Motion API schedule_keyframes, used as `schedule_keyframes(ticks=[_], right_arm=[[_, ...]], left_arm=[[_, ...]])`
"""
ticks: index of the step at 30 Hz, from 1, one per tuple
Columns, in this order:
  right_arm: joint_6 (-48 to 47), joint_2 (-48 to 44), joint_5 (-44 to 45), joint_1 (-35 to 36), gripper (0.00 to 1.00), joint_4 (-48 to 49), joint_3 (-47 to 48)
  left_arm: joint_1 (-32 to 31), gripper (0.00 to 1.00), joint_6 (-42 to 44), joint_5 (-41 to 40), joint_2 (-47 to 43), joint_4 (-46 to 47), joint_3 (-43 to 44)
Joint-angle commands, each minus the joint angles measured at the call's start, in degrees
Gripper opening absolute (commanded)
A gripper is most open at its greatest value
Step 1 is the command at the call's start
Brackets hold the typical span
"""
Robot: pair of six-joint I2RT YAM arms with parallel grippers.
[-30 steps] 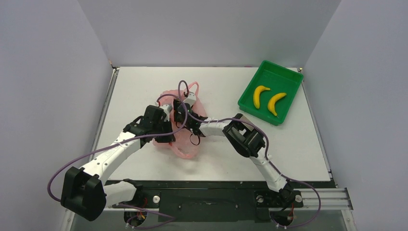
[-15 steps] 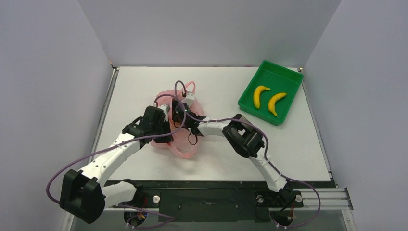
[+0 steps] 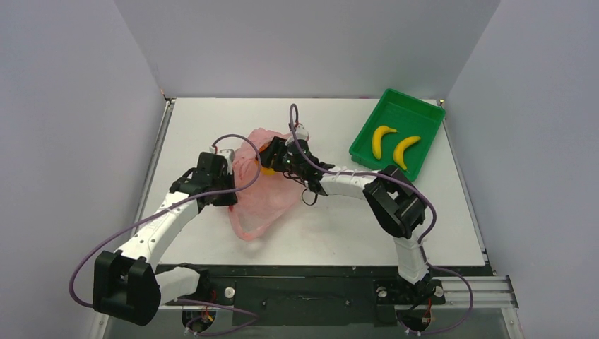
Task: Take the fake fruits out of the plastic bag
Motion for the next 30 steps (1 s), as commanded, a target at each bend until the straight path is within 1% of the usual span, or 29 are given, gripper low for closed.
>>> schedule_keyframes(ticks=[1, 5, 10, 15, 18, 22, 25, 27, 30], right_arm=[[0.4, -2.8, -8.2, 0.6, 0.0, 3.4, -2.8], [-2.0, -3.9, -12.1, 0.5, 0.0, 1.2, -4.4], [-7.7, -5.5, -17.6, 0.9, 0.01, -3.3, -4.2], [-9.3, -7.9, -22.3, 0.7, 0.0, -3.5, -6.4], [-10.2, -12.1, -22.7, 0.3, 0.0, -4.3, -8.2], [-13.7, -18.4, -22.3, -0.7, 0.0, -7.9, -10.1], [-16.7, -24.6, -21.5, -1.4, 0.0, -8.1, -13.8], [-18.8, -28.8, -20.1, -1.5, 0.0, -7.8, -16.5], [-20.4, -34.8, -13.2, -1.9, 0.0, -6.5, -20.4]], left_arm=[[0.5, 0.0, 4.8, 1.1, 2.1, 4.1, 1.7], [0.9, 0.0, 6.1, 2.5, 2.4, 5.9, 1.7], [3.6, 0.0, 5.6, 5.8, 0.3, 8.7, -0.4], [4.2, 0.0, 5.8, 3.2, -2.4, 8.9, -1.8], [4.3, 0.0, 5.9, 2.2, -2.5, 8.7, -1.6], [4.8, 0.0, 5.9, 2.7, -1.8, 8.4, -1.3], [4.9, 0.0, 5.9, 3.1, -1.7, 8.5, -1.4], [4.9, 0.0, 5.9, 3.5, -1.6, 8.5, -1.4], [4.9, 0.0, 5.8, 4.1, -1.4, 8.3, -1.3]])
